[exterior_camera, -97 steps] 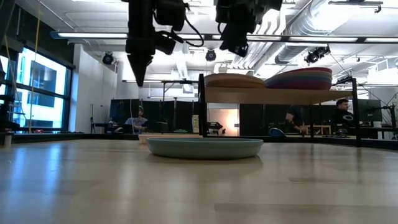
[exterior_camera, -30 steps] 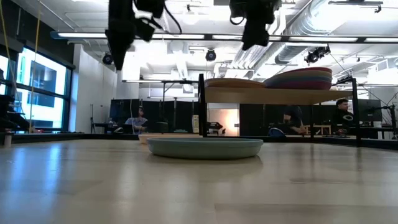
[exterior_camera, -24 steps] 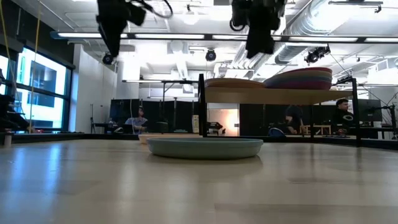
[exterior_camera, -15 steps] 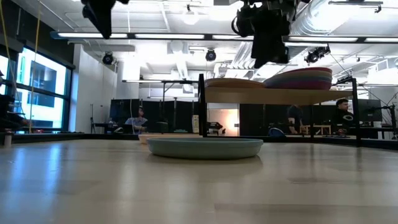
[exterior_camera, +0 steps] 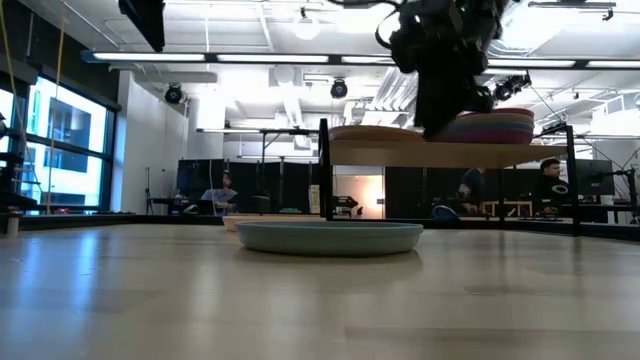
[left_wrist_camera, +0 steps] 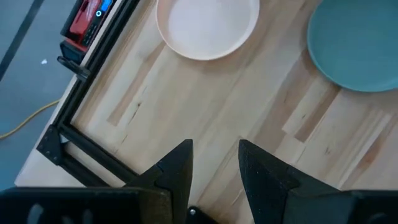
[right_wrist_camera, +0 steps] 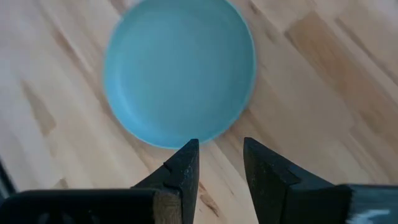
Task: Place and stack plates onto a shelf
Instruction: Stack the light green plate on the white plate on the shelf
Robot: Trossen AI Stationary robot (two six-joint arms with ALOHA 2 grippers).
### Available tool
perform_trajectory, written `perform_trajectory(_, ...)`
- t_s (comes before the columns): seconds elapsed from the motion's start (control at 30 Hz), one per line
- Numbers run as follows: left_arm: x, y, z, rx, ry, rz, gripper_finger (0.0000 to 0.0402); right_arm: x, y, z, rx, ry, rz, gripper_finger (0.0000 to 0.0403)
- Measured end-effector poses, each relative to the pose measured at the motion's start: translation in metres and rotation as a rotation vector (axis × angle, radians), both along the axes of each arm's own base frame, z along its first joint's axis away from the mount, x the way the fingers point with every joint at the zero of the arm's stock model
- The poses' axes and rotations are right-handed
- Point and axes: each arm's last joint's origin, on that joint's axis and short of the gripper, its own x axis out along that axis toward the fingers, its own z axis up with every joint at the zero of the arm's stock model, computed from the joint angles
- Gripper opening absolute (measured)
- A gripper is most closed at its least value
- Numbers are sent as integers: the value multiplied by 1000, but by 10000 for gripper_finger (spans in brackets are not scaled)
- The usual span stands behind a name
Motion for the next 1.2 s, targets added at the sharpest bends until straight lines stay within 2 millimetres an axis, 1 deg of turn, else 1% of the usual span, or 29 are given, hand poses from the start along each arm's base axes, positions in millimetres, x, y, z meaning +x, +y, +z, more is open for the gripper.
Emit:
perform_trajectory(0.07, 0, -3, 0, 12, -3, 2, 119, -3, 5, -9, 5, 19, -32, 105)
perform_trajectory(0.17, 0, -7, 0, 28, 1, -4, 119, -4, 11, -23, 37, 0, -84, 105)
perform_trajectory(0.3, 1, -11, 0, 36, 1, -24, 119, -8, 15, -42, 68, -15, -193, 105)
perform_trajectory(0.37, 1, -11, 0, 36, 0, -28, 119, -11, 15, -49, 70, -6, -238, 105)
perform_trajectory(0.53, 1, -12, 0, 38, -1, -31, 119, -14, 15, -60, 95, -17, -283, 105)
perform_trajectory(0.67, 2, -12, 0, 38, -2, -30, 119, -9, 15, -66, 103, 0, -290, 105)
perform_trajectory(1.0, 2, -12, 0, 40, 0, -32, 119, 21, 18, -83, 88, 68, -310, 105)
perform_trajectory(1.1, 1, -12, 0, 40, 0, -32, 119, 26, 18, -87, 75, 92, -321, 105)
perform_trajectory(1.2, 1, -12, 0, 40, 1, -32, 119, 25, 17, -94, 60, 139, -352, 105)
